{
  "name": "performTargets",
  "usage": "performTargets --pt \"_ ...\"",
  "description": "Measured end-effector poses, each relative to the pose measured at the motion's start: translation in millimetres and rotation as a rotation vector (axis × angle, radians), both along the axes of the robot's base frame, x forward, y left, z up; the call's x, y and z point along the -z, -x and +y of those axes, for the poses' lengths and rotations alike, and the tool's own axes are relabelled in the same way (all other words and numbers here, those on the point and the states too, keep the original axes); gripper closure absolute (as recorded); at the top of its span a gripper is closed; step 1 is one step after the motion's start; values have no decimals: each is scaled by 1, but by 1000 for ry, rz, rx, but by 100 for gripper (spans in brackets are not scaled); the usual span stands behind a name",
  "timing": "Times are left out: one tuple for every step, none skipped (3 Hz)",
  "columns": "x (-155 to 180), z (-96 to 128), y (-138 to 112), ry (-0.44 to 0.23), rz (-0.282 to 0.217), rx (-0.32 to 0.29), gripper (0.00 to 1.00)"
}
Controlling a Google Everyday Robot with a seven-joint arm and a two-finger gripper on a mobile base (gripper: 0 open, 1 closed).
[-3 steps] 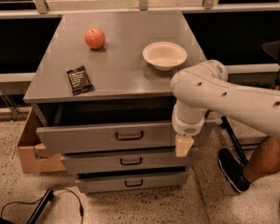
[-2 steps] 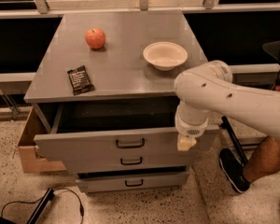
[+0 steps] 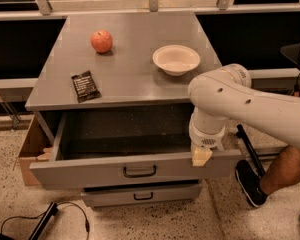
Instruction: Open top drawer
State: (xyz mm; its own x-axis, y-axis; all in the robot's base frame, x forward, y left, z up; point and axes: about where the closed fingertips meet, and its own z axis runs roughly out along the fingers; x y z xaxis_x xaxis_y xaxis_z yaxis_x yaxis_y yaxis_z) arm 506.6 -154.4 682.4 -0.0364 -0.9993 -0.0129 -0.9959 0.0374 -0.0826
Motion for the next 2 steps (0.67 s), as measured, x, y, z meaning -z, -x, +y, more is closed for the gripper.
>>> performTargets --pt "0 0 0 0 0 0 81" --pt "1 0 1 1 2 0 59"
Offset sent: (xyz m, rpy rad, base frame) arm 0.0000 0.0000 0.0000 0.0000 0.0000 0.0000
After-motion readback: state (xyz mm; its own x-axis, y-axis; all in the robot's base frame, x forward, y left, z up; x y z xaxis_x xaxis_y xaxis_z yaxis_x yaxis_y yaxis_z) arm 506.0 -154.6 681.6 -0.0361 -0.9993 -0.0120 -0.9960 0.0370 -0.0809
